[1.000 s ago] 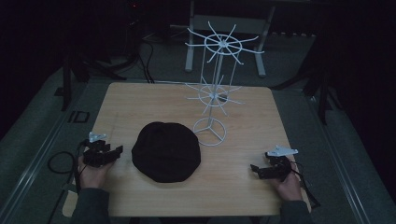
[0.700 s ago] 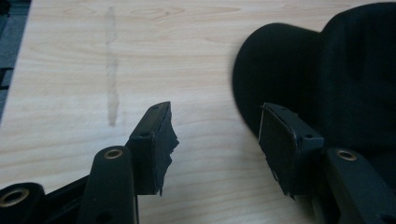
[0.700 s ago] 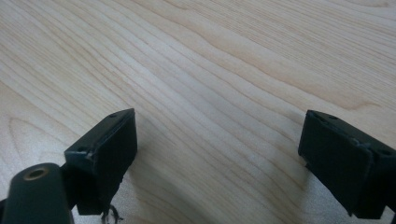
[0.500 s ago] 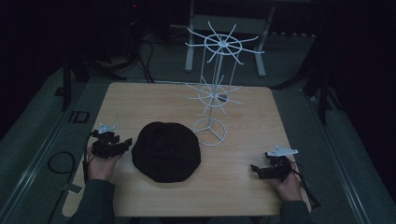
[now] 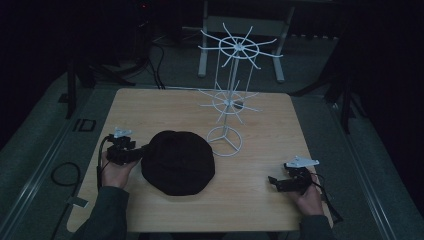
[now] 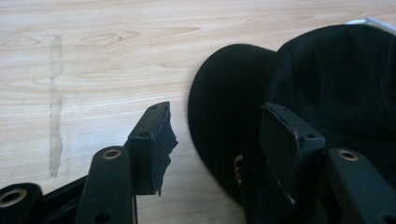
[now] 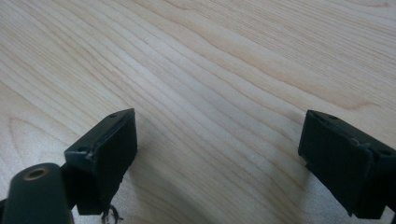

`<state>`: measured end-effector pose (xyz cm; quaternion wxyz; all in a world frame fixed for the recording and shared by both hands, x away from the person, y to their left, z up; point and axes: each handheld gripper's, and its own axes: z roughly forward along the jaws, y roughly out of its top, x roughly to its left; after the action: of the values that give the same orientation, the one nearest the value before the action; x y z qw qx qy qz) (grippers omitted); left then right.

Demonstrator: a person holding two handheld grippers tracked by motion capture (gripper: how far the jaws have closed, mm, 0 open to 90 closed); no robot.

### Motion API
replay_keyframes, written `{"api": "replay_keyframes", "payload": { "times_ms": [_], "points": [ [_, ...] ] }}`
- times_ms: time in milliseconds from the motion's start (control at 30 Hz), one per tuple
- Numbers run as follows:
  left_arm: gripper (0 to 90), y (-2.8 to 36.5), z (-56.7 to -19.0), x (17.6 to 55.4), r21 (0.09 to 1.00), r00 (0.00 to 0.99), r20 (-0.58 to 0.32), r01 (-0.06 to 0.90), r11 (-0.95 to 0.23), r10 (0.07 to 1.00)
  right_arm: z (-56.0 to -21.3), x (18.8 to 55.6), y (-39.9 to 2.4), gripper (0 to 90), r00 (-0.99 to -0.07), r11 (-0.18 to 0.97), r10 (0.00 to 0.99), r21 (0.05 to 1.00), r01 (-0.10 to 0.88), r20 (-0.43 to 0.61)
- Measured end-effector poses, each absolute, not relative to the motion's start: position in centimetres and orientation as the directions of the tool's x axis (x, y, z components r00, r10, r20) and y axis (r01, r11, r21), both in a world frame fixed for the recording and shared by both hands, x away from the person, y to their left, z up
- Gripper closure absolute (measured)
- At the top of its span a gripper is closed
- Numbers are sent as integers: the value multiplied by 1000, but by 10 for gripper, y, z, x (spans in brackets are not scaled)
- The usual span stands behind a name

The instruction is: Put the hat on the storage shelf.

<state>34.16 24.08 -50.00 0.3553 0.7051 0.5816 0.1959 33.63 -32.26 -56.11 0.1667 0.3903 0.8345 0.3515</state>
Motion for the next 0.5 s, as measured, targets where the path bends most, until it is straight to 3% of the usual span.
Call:
{"api": "replay_keyframes", "payload": {
  "times_ms": [500],
  "points": [
    [443, 215, -512, 361, 693, 303, -122, 707, -137, 945, -561, 336, -323, 115, -640, 449, 768, 717, 534, -4]
  ]
}}
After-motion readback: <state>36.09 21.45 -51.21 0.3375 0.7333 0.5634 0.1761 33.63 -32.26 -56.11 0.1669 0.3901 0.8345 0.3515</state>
